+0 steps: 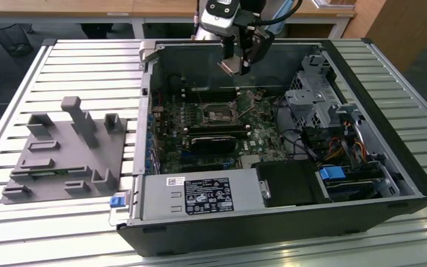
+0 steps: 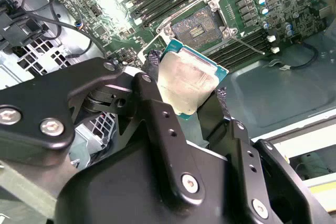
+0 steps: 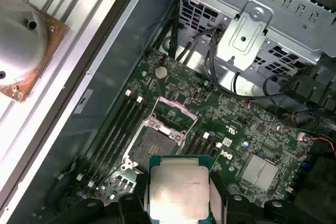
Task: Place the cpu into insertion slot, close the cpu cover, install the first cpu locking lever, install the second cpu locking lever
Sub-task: 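Place the cpu into insertion slot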
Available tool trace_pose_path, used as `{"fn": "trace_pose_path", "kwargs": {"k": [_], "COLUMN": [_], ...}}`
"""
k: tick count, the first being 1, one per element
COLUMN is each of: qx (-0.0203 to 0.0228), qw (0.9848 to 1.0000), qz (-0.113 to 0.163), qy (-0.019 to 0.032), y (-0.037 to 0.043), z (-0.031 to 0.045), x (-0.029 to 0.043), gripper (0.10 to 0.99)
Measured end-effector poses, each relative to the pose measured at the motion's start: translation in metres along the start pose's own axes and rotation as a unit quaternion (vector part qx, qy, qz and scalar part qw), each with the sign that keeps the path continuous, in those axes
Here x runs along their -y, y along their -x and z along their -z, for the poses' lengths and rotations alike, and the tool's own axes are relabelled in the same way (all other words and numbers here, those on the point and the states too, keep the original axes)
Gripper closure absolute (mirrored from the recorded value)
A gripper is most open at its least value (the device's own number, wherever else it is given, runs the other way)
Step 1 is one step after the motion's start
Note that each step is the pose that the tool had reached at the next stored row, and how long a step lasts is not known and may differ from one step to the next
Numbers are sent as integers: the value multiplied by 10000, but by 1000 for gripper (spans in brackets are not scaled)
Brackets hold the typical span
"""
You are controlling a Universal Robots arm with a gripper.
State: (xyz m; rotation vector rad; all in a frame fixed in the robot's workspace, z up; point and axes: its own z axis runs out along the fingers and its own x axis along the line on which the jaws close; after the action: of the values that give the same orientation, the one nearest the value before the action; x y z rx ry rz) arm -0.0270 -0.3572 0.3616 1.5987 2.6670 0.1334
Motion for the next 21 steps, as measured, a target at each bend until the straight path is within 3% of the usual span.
{"fn": "trace_pose_path", "kwargs": {"k": [19,21], "qx": [3,3], "qw": [10000,10000], "qz": [-36,-36], "qy": [1,1], "y": [1,2], "z": [-56,-143], "x": [5,13], "gripper": [545,545]}}
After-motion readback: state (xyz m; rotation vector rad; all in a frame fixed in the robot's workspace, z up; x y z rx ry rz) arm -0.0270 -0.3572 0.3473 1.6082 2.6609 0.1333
